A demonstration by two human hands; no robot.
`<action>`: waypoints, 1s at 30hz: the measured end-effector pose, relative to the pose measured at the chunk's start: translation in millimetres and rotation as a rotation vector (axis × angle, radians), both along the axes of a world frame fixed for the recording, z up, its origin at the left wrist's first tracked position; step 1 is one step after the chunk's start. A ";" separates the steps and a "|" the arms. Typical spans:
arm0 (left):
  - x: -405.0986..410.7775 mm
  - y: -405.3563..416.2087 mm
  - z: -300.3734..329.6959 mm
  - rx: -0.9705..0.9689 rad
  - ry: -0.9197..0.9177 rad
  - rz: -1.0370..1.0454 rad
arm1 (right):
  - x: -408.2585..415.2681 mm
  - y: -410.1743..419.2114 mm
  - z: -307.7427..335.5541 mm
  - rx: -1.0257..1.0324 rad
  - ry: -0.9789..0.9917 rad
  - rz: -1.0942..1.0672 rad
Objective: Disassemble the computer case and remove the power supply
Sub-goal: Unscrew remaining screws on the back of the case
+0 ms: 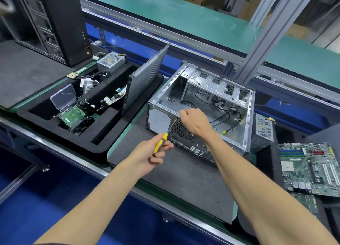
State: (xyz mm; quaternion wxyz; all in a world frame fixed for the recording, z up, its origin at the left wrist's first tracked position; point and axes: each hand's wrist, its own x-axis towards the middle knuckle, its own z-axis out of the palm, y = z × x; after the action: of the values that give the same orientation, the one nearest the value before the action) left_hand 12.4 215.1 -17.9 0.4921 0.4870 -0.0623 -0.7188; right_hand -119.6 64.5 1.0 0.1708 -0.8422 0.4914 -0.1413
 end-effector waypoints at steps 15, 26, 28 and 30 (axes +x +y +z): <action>1.4 1.5 -0.9 -0.226 -1.557 -0.113 | -0.5 1.9 1.7 0.022 0.000 0.001; -8.5 -4.1 9.4 -0.068 -0.355 -0.087 | -0.2 -0.7 -0.8 0.014 0.009 0.012; -14.6 3.1 9.3 -0.174 -0.945 -0.117 | -0.9 -1.5 -1.1 0.016 0.015 0.014; -11.4 8.0 4.4 -0.256 -1.437 -0.144 | -1.1 -2.2 -1.9 0.019 0.028 0.013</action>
State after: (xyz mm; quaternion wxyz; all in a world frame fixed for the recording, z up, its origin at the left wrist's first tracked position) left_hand 1.0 223.0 -13.5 0.3345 0.7716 -0.4850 -0.2398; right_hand -120.7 62.2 -0.9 0.1726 -0.8457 0.4895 -0.1237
